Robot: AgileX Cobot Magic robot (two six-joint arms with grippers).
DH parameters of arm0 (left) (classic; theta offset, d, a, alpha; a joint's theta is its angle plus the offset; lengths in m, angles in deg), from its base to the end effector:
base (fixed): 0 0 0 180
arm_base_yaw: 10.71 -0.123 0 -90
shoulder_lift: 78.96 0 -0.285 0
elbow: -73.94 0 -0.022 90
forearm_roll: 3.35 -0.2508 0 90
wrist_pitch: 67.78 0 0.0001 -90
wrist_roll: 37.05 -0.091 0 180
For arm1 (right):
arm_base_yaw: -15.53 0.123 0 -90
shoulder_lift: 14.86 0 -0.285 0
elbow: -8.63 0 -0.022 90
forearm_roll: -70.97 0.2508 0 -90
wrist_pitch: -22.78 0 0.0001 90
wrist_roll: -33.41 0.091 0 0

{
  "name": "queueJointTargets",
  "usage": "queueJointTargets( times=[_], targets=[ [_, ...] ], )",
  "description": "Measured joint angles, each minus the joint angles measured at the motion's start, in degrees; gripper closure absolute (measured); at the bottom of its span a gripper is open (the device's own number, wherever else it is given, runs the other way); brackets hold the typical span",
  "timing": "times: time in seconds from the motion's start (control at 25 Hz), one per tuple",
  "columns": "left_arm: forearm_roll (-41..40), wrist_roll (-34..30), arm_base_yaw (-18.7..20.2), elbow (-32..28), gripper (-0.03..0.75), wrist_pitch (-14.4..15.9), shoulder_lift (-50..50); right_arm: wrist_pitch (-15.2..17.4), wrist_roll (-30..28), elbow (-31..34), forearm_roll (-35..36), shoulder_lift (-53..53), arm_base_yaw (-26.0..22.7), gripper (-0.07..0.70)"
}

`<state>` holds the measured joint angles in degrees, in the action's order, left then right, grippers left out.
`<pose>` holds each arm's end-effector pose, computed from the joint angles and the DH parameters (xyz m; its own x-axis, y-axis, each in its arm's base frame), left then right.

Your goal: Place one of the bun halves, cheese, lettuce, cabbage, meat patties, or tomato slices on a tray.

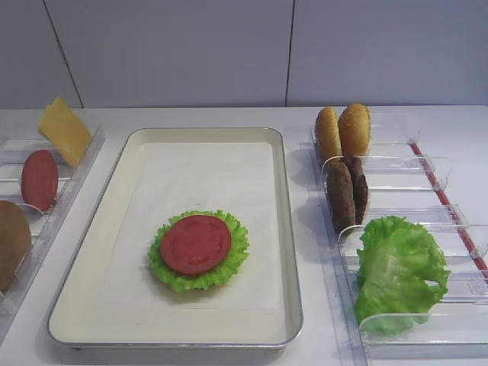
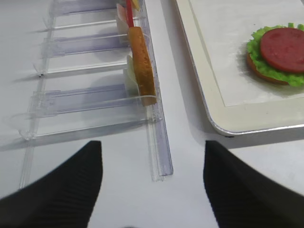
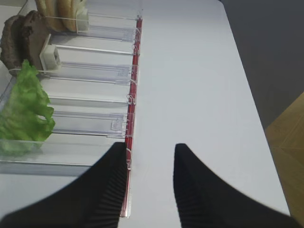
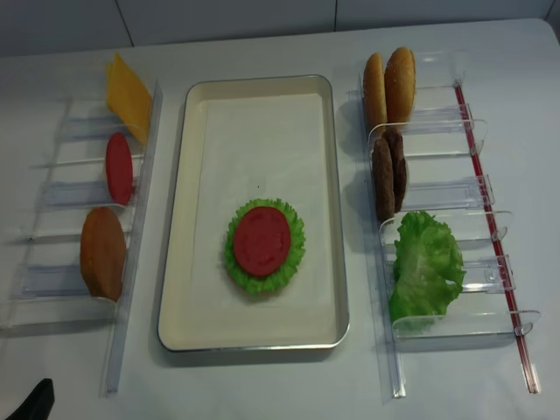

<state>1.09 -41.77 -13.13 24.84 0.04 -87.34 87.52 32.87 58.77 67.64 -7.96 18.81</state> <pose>-0.0080 -0.0069 0.2655 -0.5748 0.0287 -0.8178 0.0469 0.9989 0.0020 -0.0070 -0.0052 0.2643 -0.5245 -0.0643 -0.8490 -0.0305 0.9979 -0.0567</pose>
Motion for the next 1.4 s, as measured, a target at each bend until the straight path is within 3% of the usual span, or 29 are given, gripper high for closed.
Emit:
queueJointTargets(
  times=[0.32, 0.4, 0.56, 0.68, 1.4],
  targets=[
    [0.0, 0.0, 0.0, 0.0, 0.286, 0.0, 0.0, 0.0, -0.1, 0.0, 0.0, 0.0, 0.0, 0.351],
    [0.0, 0.0, 0.0, 0.0, 0.286, 0.0, 0.0, 0.0, -0.1, 0.0, 0.1, 0.0, 0.0, 0.318],
    [0.0, 0.0, 0.0, 0.0, 0.286, 0.0, 0.0, 0.0, -0.1, 0.0, 1.1, 0.0, 0.0, 0.176],
    [0.0, 0.0, 0.0, 0.0, 0.286, 0.0, 0.0, 0.0, -0.1, 0.0, 1.3, 0.0, 0.0, 0.134],
    [0.0, 0.0, 0.0, 0.0, 0.286, 0.0, 0.0, 0.0, -0.1, 0.0, 1.5, 0.0, 0.0, 0.123]
  ],
)
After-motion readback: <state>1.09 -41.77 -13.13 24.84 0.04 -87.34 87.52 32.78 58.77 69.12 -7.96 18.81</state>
